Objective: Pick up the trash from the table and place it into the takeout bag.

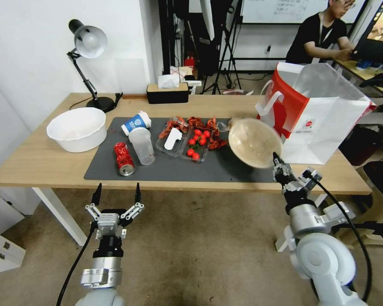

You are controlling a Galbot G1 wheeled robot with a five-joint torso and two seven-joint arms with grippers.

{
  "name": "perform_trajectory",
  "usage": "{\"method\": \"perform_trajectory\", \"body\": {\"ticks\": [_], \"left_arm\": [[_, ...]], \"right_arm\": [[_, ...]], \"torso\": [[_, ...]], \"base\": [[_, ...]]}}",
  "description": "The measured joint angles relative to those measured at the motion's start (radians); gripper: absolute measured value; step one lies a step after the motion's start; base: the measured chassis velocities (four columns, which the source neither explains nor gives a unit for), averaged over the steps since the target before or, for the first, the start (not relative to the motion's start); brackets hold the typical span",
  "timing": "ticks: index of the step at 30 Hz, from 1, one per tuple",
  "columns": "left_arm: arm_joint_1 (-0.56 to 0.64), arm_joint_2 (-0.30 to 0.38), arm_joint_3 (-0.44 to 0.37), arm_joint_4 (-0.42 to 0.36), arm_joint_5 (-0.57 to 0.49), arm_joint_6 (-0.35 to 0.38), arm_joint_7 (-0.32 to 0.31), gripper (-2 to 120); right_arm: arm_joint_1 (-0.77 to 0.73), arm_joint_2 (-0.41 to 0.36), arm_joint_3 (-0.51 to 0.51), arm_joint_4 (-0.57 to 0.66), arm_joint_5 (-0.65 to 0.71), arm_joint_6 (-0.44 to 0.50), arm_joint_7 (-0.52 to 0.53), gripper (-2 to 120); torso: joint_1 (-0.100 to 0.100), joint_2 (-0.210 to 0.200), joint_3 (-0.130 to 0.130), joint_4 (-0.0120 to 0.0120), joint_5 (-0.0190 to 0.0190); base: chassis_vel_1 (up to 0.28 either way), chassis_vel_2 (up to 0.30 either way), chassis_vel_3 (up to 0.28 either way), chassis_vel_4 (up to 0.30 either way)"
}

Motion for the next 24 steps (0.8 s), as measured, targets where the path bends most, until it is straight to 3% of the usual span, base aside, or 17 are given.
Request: {"method": "perform_trajectory", "body": {"ticks": [4,12,14,19,24], "left_arm": [[-0.001,0.001,0.002,-0.001,0.000,0.000,0.000,100],[0.000,0.005,0.002,-0.009,-0.002,0.001,0.000,100],[0.001,0.006,0.001,-0.010,-0.005,0.002,-0.001,100],[0.002,0.005,0.001,-0.011,-0.006,0.002,-0.001,100],[0.002,0.003,0.000,-0.006,-0.007,0.002,-0.001,100]], "right_arm": [[0.023,-0.046,0.022,0.020,-0.106,0.079,-0.047,0],[0.161,-0.170,0.081,0.041,-0.065,0.113,0.012,0],[0.240,-0.222,0.094,-0.004,-0.032,0.141,0.038,0],[0.312,-0.258,0.095,-0.061,-0.020,0.161,0.061,0],[0.433,-0.301,0.077,-0.196,-0.003,0.169,0.081,0]], "torso": [[0.000,0.000,0.000,-0.0001,0.0002],[0.000,0.000,0.000,0.0001,0.0000],[0.000,0.000,0.000,0.0001,0.0001],[0.000,0.000,0.000,0.0000,0.0002],[0.000,0.000,0.000,0.0002,0.0001]], "base": [[0.000,0.000,0.000,0.000],[0.000,0.000,0.000,0.000],[0.000,0.000,0.000,0.000],[0.000,0.000,0.000,0.000],[0.000,0.000,0.000,0.000]]}}
